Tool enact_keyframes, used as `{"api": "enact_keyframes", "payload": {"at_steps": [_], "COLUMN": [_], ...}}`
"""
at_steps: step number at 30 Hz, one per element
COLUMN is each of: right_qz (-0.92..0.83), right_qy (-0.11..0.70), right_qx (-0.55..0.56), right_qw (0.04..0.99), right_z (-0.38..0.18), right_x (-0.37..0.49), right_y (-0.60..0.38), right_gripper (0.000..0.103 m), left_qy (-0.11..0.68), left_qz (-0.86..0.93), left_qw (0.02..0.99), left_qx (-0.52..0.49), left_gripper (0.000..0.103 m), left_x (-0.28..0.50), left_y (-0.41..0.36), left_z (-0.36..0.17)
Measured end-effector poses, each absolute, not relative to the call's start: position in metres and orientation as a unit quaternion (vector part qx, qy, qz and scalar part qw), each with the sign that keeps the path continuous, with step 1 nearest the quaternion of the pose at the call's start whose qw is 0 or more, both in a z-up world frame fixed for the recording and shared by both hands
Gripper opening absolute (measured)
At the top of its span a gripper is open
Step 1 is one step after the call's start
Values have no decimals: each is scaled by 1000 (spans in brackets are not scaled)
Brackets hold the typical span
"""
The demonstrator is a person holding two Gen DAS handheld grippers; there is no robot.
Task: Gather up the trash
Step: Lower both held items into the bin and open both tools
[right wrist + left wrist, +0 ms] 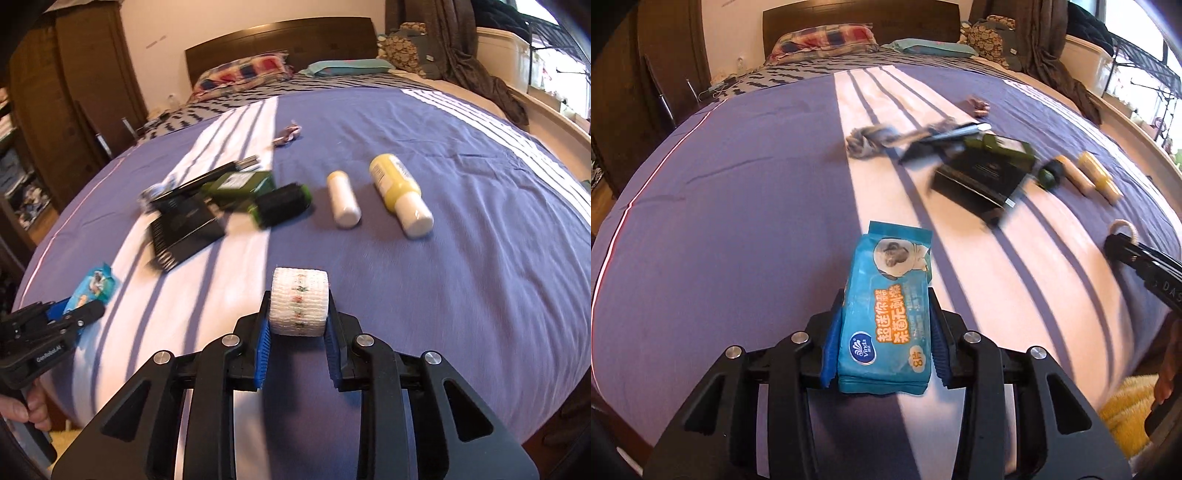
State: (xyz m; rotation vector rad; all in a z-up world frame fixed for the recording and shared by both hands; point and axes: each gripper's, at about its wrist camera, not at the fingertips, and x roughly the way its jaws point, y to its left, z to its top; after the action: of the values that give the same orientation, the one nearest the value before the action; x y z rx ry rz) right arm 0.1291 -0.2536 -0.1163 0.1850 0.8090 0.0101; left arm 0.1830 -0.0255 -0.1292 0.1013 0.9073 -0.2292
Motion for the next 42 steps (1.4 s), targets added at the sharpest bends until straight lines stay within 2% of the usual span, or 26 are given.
{"api": "enact_keyframes", "payload": {"at_steps": [16, 27, 42], "right_qz": [101, 120, 131], "right_qy": [406, 480, 563], "right_qx": [49, 44, 52], "right_qw": [907, 868, 815], "right_z": [-116, -177, -238], "right_x": [13, -24, -25], "right_y": [-206, -186, -178], "right_gripper": [26, 26, 26], "left_qy": [418, 482, 588], "left_qz": [-148, -148, -166], "left_qw": [895, 862, 790], "left_qx": [37, 37, 44], "left_gripper": [38, 38, 38], "left_x": [44, -4, -11], "left_y": [-23, -24, -44], "left_z": [-117, -179, -270]}}
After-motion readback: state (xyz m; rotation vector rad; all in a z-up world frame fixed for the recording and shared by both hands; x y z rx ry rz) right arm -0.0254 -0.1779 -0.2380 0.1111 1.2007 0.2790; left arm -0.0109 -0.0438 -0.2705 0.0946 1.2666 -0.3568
